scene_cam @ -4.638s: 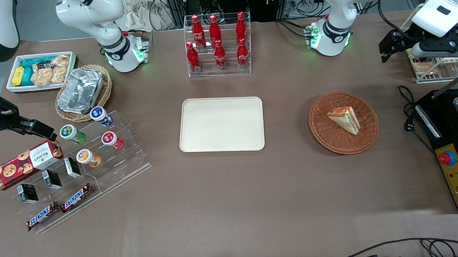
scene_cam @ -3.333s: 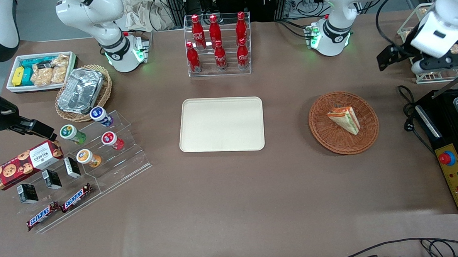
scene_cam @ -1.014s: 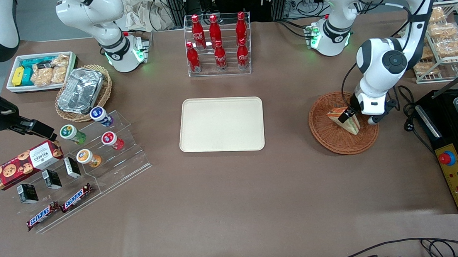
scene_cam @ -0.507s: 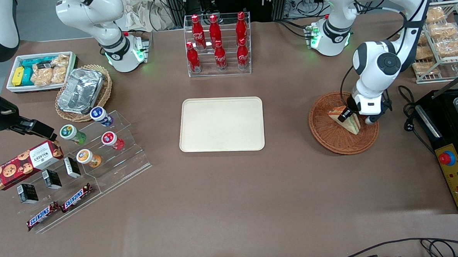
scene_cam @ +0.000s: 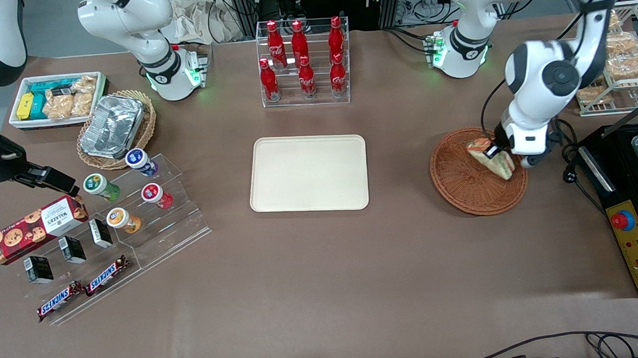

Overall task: Place sandwich from basket to tray
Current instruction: 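Lift the sandwich up out of the basket with the left gripper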

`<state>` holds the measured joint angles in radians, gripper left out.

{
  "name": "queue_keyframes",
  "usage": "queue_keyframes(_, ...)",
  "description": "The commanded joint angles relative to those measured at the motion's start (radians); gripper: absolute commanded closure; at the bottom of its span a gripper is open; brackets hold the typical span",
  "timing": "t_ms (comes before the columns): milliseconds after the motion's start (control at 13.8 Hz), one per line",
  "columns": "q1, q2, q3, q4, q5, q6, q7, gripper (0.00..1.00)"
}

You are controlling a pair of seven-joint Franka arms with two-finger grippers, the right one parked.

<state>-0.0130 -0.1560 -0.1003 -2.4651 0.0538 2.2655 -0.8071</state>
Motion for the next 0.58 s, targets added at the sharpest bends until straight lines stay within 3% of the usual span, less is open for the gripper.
queue_keyframes(0, -0.013, -0.042, -0.045, 0.194, 0.04, -0.266, 0.0, 0.86)
queue_keyframes(217, -0.012, -0.037, -0.119, 0.409, 0.035, -0.475, 0.1, 0.86)
queue_keyframes(507, -0.012, -0.037, -0.2, 0.541, -0.005, -0.586, 0.224, 0.86)
